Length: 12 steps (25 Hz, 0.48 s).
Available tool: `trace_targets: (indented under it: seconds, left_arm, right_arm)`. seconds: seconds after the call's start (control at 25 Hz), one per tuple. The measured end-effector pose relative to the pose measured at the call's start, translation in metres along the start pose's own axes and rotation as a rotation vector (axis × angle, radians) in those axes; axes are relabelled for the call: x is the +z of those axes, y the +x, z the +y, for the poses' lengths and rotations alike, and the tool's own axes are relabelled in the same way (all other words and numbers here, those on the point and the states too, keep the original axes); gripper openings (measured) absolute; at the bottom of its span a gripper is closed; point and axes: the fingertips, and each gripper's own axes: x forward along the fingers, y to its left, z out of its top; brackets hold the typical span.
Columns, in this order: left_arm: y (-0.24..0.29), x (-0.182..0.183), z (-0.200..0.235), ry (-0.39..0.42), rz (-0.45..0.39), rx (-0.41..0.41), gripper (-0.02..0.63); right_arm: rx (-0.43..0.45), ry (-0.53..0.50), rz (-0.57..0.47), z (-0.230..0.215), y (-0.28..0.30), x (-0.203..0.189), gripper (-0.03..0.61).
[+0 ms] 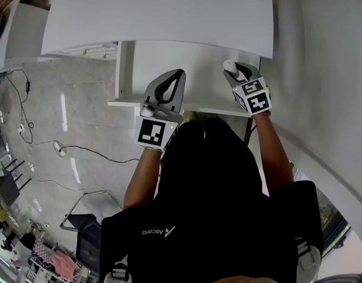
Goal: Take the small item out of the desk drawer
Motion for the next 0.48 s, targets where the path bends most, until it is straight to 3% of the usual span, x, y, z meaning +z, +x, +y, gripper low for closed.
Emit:
trace_targets:
  seconds: [0.28,0.48]
  left_arm:
    - [0.012,0.028,-0.038,0.055,-0.022,-0.014,-0.002]
    - [0.018,0.062,-0.091,0.097,-0.062,-0.027,-0.002]
  right_arm:
    - [0.094,0.023,-0.386,0.009,-0.092,0.076,0.167]
    - [0.159,-0.003,-0.657,0.011,-0.184,0.104,0.167]
